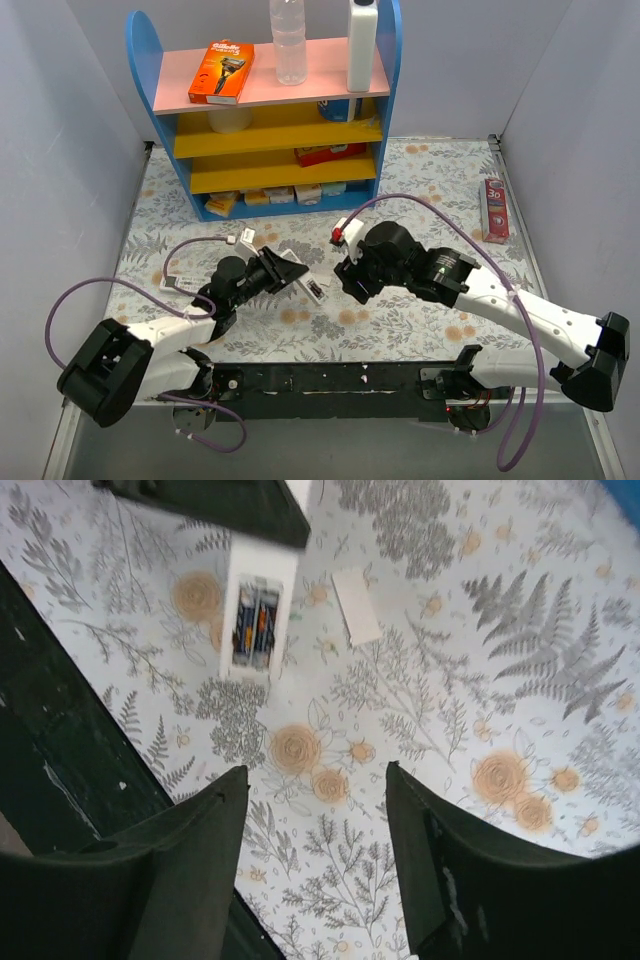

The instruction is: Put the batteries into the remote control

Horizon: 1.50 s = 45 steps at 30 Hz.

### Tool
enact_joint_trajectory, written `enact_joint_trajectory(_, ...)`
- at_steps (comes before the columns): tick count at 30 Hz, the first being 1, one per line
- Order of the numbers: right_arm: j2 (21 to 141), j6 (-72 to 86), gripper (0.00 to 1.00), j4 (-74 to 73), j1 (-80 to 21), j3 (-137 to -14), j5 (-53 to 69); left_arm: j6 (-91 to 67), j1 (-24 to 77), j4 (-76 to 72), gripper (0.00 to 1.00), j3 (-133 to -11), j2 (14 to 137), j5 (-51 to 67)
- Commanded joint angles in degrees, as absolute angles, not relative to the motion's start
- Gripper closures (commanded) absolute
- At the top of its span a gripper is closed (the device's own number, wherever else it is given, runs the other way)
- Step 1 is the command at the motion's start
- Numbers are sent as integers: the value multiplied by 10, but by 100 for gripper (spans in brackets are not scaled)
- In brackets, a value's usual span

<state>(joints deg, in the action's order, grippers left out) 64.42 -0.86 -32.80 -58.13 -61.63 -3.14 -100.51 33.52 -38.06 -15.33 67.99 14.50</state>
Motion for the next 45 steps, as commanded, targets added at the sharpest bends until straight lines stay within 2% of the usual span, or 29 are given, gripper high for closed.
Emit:
enact_joint_trajectory(1, 669, 16, 33, -294, -578, -567, -44, -998, 304, -319, 100, -113, 588, 63)
enact_joint_trajectory(10, 817, -18, 27, -191, -562, -565, -35, -1004, 273, -186, 100, -72, 420, 36)
enact_joint_trajectory(23, 1016, -69, 30, -212, -550, -679, -53, -991, 272, 39, 100, -105, 233, -12)
enact_joint_trajectory(36, 1097, -96, 41, -262, -525, -746, 18, -968, 272, 77, 100, -134, 211, -12)
enact_joint_trajectory(45, 1121, -119, 60, -307, -524, -749, 17, -959, 272, 27, 100, -137, 264, 16)
